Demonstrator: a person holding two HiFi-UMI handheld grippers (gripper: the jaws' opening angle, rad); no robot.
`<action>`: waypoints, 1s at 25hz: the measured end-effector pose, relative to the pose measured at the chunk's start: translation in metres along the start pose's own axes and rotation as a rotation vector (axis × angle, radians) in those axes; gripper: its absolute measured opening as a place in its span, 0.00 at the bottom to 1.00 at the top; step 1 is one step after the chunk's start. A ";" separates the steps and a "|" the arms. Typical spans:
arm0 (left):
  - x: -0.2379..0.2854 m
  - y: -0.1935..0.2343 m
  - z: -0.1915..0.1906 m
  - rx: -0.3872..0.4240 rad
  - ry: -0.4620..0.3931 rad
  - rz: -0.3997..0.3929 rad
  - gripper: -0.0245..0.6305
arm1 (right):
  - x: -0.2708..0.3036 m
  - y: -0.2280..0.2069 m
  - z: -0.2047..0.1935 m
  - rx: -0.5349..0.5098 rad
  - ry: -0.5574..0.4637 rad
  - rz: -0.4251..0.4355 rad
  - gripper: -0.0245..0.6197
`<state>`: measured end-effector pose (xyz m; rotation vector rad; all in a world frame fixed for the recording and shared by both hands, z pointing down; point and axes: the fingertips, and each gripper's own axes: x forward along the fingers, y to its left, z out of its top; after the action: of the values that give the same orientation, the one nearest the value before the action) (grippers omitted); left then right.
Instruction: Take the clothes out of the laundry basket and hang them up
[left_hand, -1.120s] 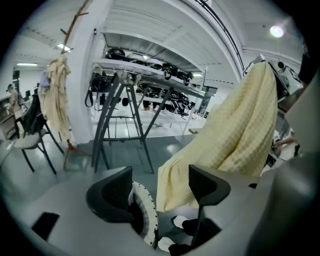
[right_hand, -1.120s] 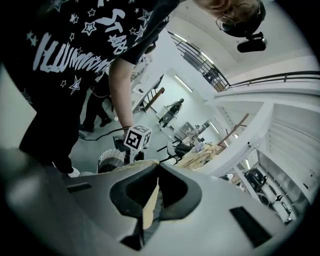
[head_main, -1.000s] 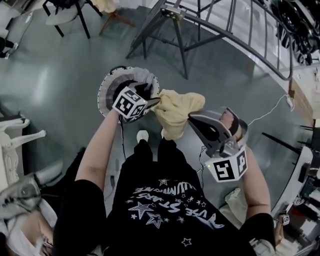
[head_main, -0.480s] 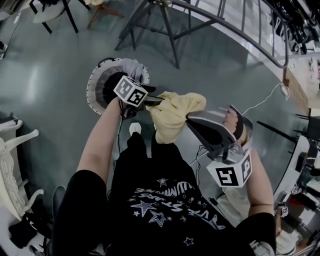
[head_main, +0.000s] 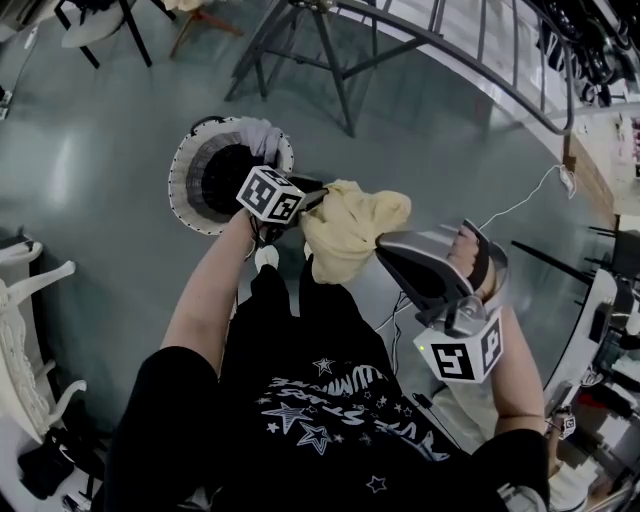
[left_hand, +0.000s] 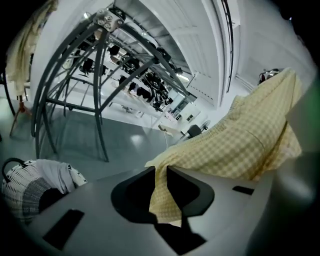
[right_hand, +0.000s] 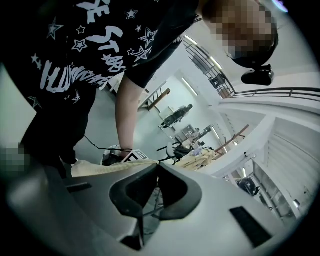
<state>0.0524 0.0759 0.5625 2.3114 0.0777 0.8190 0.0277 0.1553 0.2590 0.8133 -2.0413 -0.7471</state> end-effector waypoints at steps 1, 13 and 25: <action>-0.003 0.005 0.002 -0.010 -0.013 0.011 0.19 | -0.001 -0.001 0.000 0.000 -0.001 -0.004 0.06; 0.007 -0.008 -0.016 -0.015 0.115 -0.158 0.17 | -0.001 -0.013 -0.003 0.004 -0.005 -0.036 0.06; -0.023 -0.004 0.034 -0.050 -0.158 -0.101 0.06 | -0.008 -0.005 -0.035 0.065 0.085 -0.061 0.06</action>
<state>0.0545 0.0535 0.5281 2.2961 0.1020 0.5800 0.0619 0.1507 0.2692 0.9319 -1.9812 -0.6718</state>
